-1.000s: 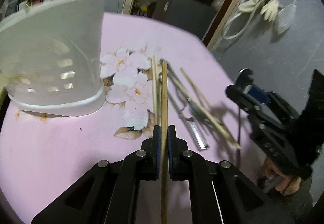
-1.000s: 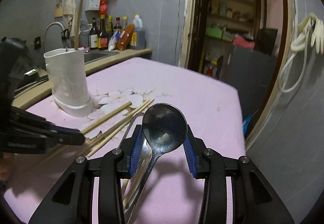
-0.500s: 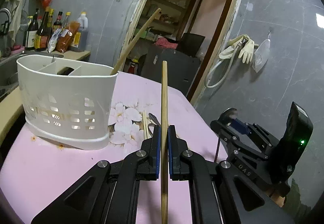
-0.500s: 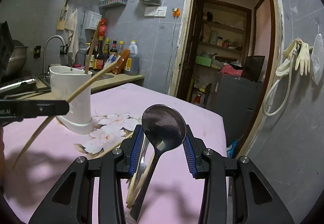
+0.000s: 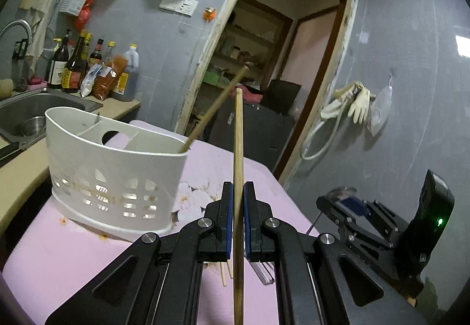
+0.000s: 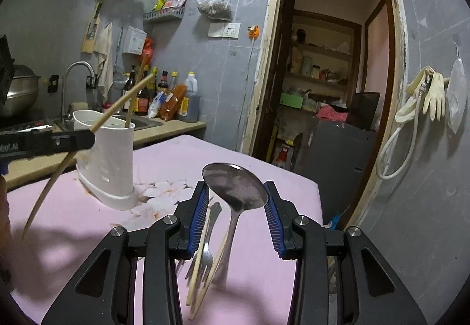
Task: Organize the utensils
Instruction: 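Lift the chopstick with the left tool while the right tool carries the spoon to the caddy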
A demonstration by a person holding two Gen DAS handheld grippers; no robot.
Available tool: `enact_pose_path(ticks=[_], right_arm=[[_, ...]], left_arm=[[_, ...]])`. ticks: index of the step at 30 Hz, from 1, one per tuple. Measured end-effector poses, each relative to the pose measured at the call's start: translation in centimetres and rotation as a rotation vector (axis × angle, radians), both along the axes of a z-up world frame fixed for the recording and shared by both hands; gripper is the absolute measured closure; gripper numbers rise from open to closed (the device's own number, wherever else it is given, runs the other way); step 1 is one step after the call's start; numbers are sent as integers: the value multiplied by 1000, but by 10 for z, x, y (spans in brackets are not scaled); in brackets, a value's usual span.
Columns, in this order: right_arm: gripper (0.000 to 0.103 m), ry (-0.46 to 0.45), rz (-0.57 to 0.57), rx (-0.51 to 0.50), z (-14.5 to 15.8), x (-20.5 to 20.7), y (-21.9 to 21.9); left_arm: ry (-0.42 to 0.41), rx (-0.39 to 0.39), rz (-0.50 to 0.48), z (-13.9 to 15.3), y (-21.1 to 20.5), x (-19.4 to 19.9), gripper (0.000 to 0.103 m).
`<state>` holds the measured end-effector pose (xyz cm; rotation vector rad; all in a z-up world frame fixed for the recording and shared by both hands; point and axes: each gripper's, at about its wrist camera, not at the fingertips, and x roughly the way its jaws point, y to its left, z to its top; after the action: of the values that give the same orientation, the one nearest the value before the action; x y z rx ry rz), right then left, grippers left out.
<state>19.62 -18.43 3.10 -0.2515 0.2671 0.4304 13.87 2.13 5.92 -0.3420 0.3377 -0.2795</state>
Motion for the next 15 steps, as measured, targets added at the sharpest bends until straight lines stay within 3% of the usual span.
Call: enact_pose_path(ticks=[9, 10, 11, 15], right_arm=[[69, 14, 8, 3, -1, 3, 3], [77, 10, 7, 2, 1, 2, 3], [98, 10, 7, -3, 3, 2, 3], [99, 31, 30, 1, 9, 6, 6]], left_arm=[[-4, -17, 12, 2, 12, 1, 99], [-6, -21, 12, 3, 13, 1, 99], [-11, -25, 11, 3, 14, 1, 99], [-33, -37, 17, 9, 20, 1, 99]])
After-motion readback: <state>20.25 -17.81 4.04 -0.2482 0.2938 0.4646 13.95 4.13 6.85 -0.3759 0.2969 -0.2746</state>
